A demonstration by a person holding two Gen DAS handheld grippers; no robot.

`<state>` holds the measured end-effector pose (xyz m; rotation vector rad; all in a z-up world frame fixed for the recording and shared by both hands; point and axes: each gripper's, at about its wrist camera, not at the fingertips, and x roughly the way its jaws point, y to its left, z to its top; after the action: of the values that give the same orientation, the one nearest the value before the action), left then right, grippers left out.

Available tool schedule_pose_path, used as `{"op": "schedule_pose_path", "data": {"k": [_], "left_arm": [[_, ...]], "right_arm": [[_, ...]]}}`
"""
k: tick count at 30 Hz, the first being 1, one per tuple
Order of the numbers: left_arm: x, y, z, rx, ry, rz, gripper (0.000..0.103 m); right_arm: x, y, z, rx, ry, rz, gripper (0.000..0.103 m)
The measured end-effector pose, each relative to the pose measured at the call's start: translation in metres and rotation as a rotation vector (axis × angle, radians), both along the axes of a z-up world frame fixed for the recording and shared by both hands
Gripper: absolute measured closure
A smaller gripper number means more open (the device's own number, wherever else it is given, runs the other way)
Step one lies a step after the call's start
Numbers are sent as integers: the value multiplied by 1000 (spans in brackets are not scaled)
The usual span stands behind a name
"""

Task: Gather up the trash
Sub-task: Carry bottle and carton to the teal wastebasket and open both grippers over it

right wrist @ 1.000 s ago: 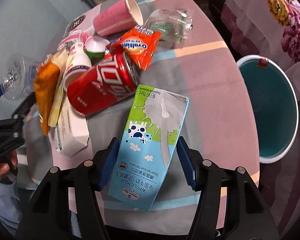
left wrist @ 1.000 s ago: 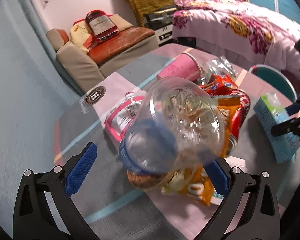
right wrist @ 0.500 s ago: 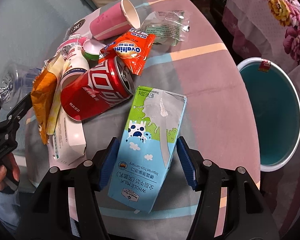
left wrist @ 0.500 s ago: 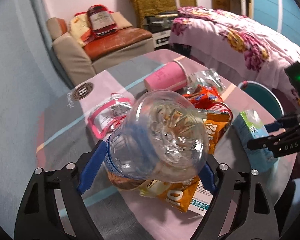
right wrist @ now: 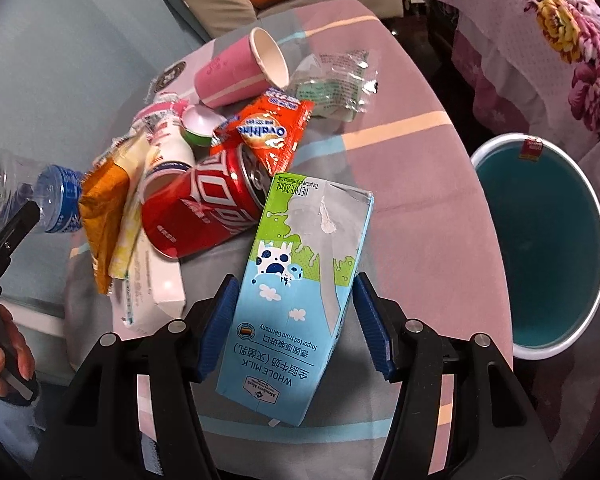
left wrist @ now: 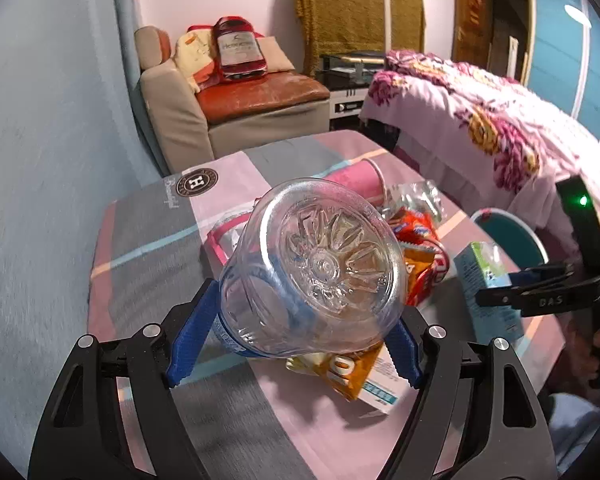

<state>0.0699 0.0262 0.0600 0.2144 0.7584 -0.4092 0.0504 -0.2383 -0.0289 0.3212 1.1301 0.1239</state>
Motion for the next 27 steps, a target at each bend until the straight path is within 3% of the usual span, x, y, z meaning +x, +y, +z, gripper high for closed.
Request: {"op": "schedule_pose_path", "data": {"k": [7, 13, 16, 22, 27], "left_arm": [[-19, -2, 45, -148, -8, -34, 26], [-28, -78, 65, -230, 25, -221, 26], [-31, -134, 54, -215, 41, -304, 26], [-22, -242, 11, -224, 187, -451, 26], [-6, -312, -32, -198, 290, -517, 26]], "right_arm": [[-4, -24, 29, 21, -86, -25, 47], [-21, -99, 57, -24, -155, -167, 47], [-34, -141, 61, -63, -162, -235, 47], [-61, -224, 52, -89, -147, -367, 47], [-79, -262, 44, -83, -142, -425, 47]]}}
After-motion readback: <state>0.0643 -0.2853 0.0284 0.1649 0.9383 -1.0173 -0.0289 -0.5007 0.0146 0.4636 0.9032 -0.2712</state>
